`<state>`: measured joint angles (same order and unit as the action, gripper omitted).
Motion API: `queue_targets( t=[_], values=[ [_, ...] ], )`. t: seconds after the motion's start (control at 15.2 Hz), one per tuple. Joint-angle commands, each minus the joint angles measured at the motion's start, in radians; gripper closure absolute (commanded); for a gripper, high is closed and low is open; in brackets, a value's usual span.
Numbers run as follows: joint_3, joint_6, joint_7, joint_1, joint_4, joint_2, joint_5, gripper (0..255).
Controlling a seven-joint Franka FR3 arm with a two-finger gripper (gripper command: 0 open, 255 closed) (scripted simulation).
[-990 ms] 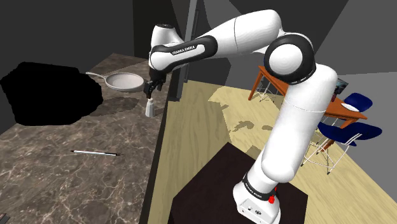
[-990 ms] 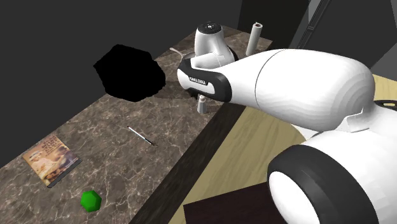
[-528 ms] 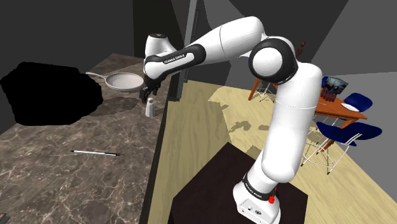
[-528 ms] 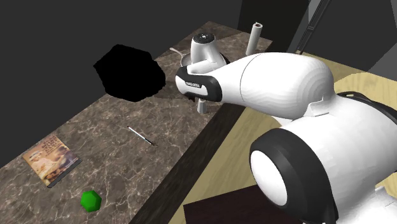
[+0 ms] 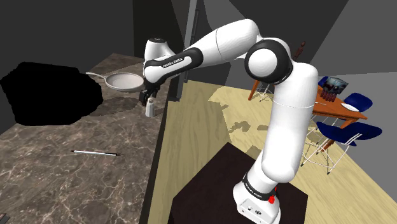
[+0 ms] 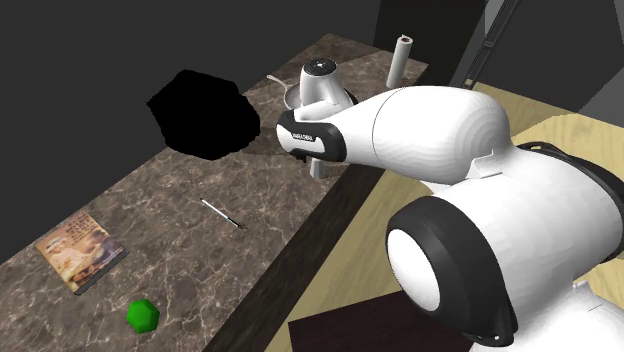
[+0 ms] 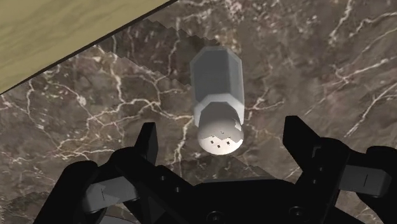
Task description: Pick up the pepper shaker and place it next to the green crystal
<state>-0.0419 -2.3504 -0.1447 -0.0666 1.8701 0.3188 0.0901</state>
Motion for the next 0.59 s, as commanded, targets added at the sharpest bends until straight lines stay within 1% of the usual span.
queue_targets(
  t=[0.0,0.07,0.13,0.53],
  values=[
    [0.0,0.0,0.0,0.0,0.0,0.0,0.0,0],
    [0.0,0.0,0.0,0.0,0.0,0.0,0.0,0],
    [0.0,0.0,0.0,0.0,0.0,0.0,0.0,255],
    [0.0,0.0,0.0,0.0,0.0,0.0,0.0,255]
  ],
)
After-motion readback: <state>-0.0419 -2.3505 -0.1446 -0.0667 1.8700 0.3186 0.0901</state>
